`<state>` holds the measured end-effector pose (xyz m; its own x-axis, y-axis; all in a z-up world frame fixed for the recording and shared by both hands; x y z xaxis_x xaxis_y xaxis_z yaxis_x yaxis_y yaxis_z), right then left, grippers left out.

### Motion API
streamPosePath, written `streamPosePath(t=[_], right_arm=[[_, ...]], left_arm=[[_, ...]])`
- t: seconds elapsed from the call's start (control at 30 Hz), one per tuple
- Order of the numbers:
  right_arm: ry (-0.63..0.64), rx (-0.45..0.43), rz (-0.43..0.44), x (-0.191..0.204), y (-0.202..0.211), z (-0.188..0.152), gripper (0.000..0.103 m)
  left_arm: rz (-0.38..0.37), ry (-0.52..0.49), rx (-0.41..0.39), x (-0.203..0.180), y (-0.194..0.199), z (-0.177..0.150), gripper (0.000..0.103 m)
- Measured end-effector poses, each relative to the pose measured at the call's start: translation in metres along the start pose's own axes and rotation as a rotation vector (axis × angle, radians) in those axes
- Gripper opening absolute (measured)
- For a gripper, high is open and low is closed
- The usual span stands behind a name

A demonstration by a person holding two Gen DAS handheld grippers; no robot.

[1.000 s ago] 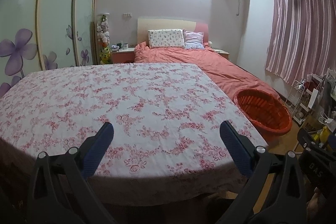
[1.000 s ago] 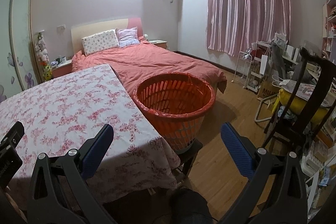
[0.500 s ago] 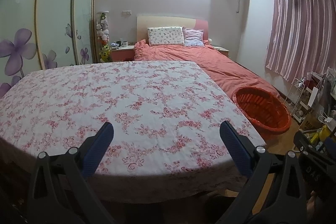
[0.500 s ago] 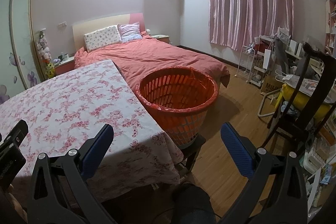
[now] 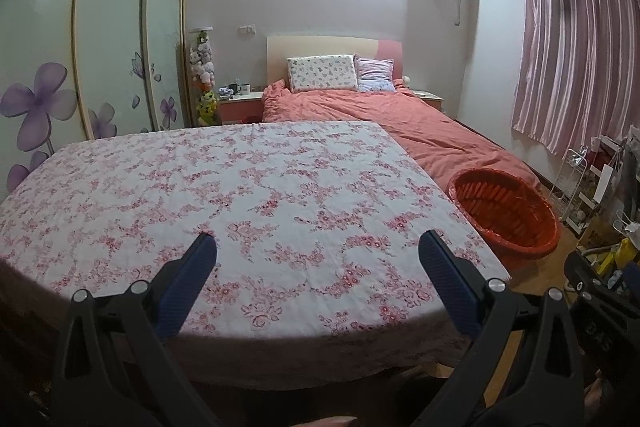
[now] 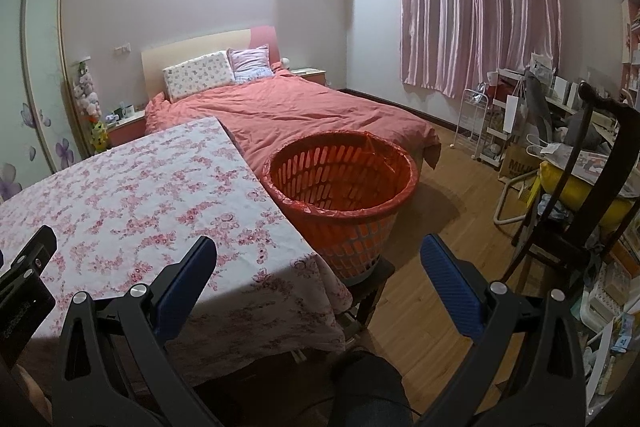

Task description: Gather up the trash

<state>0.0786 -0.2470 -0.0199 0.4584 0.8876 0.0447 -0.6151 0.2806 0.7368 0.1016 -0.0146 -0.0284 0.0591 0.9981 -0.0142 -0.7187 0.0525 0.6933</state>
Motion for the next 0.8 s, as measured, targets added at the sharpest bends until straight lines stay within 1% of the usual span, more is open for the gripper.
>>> streamPosePath(t=[0.13, 0.8], right_arm=[[0.000, -0.007, -0.002, -0.0001, 0.0023, 0.0020, 0.101], [0.000, -0.011, -0.004, -0.0005, 0.0027, 0.0029, 0.101]], left_arm=[[0.012, -0.004, -0.010, -0.0002, 0.0022, 0.0015, 0.099], [0.011, -0.004, -0.010, -0.0009, 0.0032, 0.0020, 0.099]])
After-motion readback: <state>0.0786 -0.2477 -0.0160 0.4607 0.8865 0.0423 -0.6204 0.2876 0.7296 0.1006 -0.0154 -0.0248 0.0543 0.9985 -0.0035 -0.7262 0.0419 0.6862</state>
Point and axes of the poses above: each gripper's, at about its wrist camera, not at the fingertips, and y roughly against the way its jaws point, x to its left, z to its top, the point moved 10 cm from there along -y, roughly the way its jaws point, and after that the axes turned 15 degrees about x, right-handed, at the moved point
